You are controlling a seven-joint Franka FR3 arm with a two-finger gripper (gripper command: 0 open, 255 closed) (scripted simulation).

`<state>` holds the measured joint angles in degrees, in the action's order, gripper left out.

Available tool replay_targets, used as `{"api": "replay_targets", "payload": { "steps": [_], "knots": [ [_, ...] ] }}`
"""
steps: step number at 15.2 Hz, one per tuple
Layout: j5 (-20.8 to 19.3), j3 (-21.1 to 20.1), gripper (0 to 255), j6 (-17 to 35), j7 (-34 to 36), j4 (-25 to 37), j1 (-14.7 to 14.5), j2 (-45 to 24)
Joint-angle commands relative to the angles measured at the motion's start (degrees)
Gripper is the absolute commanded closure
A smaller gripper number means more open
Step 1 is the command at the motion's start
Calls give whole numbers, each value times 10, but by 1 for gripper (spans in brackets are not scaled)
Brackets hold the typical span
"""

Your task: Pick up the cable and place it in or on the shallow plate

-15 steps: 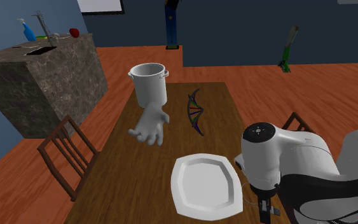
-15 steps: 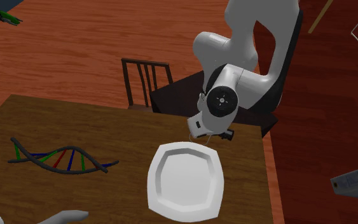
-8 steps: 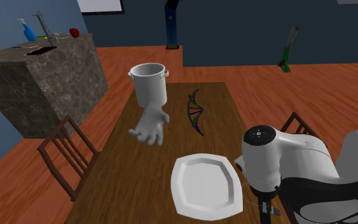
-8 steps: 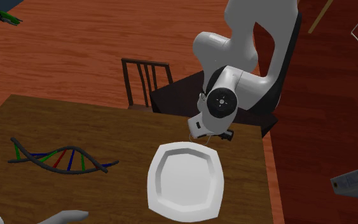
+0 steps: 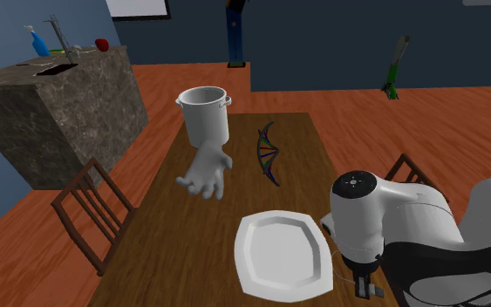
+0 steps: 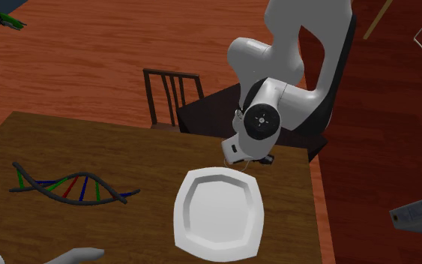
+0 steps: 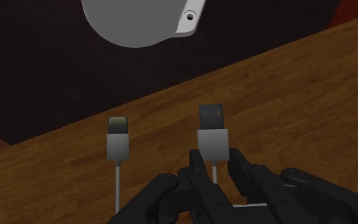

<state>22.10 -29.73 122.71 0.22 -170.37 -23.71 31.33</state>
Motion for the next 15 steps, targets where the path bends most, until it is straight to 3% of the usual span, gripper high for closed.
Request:
{"api": "replay_targets", "payload": {
  "steps": [1, 3, 15],
  "knots": [
    [-5, 0, 255, 7, 0, -6, 2, -2],
    [-3, -1, 255, 2, 1, -7, 0, 4],
    [-27, 39, 255, -144, 1, 35, -6, 109]
  ]
}}
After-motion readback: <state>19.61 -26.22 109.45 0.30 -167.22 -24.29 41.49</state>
